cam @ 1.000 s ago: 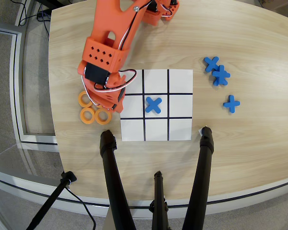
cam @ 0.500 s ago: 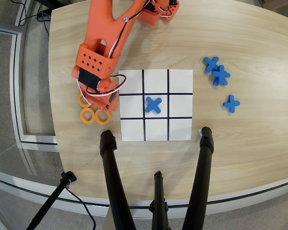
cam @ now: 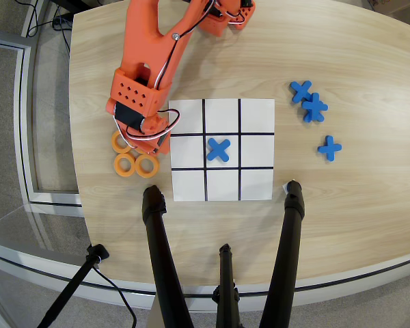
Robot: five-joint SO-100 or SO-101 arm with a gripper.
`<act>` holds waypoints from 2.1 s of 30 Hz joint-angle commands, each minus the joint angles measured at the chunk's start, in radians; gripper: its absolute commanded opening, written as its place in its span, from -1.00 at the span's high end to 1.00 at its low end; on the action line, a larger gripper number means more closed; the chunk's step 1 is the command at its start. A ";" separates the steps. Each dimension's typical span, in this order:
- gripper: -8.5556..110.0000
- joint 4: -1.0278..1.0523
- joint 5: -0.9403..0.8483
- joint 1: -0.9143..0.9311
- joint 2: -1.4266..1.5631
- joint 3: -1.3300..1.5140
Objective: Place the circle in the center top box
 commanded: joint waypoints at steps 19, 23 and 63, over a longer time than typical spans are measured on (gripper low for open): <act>0.52 -0.026 -0.029 0.046 -0.014 0.052; 0.52 -0.014 -0.029 0.057 0.009 0.083; 0.86 0.282 -0.009 -0.034 0.238 0.201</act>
